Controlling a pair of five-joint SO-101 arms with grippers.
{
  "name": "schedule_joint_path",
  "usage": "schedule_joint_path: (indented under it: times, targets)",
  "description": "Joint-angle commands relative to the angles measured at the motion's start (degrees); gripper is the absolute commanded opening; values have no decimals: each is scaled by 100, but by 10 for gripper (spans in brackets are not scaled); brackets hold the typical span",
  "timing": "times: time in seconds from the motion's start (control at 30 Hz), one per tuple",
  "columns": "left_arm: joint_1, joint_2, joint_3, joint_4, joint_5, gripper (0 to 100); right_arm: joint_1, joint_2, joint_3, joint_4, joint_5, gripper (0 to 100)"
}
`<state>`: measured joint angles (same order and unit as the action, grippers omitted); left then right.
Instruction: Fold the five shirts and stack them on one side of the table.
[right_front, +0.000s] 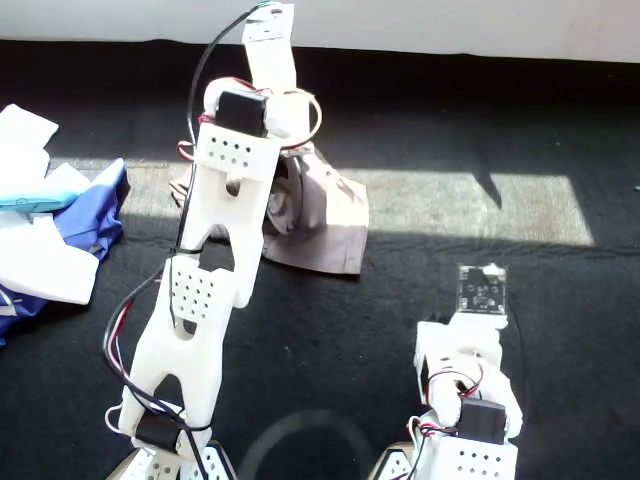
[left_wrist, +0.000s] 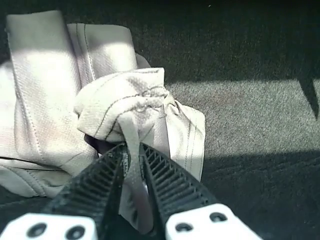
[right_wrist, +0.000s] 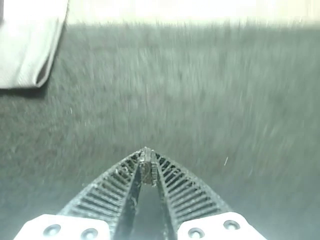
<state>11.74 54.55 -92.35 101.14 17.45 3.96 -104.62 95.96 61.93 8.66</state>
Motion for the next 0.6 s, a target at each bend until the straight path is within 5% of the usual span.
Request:
schedule_joint_path:
  times: [0.0, 0.2, 0.37, 0.57]
  targets:
    - [-145, -1033, 22, 62, -273, 9, 48, -48, 725, -585, 765, 9]
    - [-1253, -2237, 1042, 62, -519, 9, 31, -40, 418, -910, 826, 14]
    - [-2484, -3231, 2747, 62, -519, 9, 22, -22, -268, -857, 809, 115]
    - [-3723, -4171, 4892, 53, -738, 9, 22, 1042, -1411, -822, 809, 115]
